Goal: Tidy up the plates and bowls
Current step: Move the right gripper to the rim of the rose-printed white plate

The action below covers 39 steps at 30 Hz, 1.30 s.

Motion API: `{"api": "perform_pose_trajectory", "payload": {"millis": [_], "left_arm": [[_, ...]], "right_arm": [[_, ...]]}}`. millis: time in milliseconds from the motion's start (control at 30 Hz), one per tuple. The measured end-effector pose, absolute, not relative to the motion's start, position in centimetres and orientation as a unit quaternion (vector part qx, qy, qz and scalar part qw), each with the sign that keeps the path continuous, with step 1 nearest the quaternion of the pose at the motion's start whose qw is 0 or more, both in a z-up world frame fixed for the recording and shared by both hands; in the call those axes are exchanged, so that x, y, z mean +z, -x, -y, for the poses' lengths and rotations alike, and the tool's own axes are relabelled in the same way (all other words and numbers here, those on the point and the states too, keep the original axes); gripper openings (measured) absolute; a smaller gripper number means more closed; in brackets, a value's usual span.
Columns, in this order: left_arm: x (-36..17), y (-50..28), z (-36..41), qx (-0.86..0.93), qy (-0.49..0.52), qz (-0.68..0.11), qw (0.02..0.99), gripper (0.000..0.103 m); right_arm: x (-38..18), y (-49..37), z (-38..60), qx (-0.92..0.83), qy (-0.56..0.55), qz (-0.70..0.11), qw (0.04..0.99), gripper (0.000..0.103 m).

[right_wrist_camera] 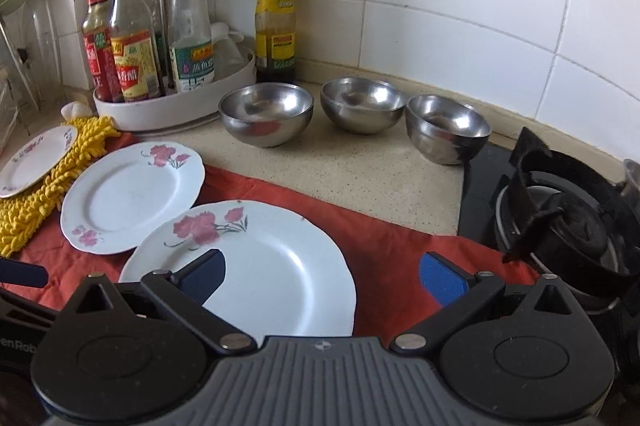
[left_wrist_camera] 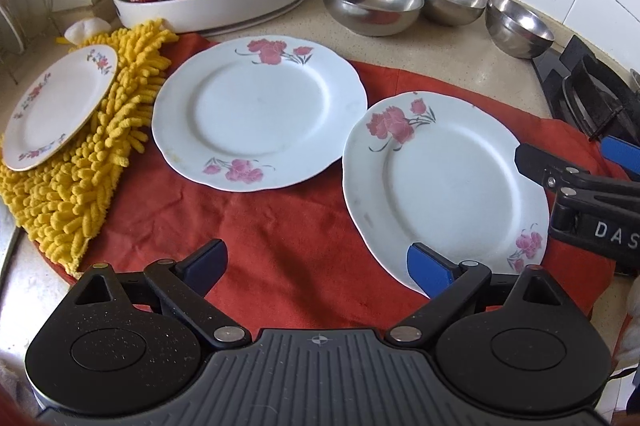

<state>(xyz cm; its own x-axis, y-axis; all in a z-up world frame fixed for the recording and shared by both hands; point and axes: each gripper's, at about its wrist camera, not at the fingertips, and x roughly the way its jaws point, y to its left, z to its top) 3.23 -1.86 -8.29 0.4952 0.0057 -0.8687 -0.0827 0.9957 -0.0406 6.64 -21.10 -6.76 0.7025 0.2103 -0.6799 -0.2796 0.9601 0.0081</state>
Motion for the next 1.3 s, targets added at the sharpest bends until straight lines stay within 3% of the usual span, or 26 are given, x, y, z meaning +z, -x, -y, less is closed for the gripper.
{"api": "perform_pose_trajectory", "payload": {"millis": [267, 433, 700, 933, 1300], "left_arm": [[-9.3, -4.5, 3.2, 0.012, 0.034, -0.513, 0.858, 0.099], [-9.8, -5.2, 4.2, -0.017, 0.041, -0.511, 0.858, 0.099], [-10.4, -6.4, 4.4, -0.049, 0.098, -0.506, 0.855, 0.102], [-10.5, -7.4, 5.7, -0.063, 0.082, -0.512, 0.853, 0.103], [-10.6, -7.9, 6.2, -0.052, 0.077, -0.511, 0.855, 0.102]], "right_arm": [[-8.6, -9.2, 21.5, 0.202, 0.037, -0.396, 0.895, 0.087], [-9.5, -10.4, 21.8, 0.260, 0.013, -0.426, 0.866, 0.070], [-9.3, -11.9, 23.2, 0.290, -0.010, -0.427, 0.856, 0.070], [-11.0, -13.1, 24.8, 0.290, -0.034, -0.467, 0.834, 0.071], [-11.1, -13.1, 25.9, 0.319, -0.083, -0.465, 0.822, 0.071]]}}
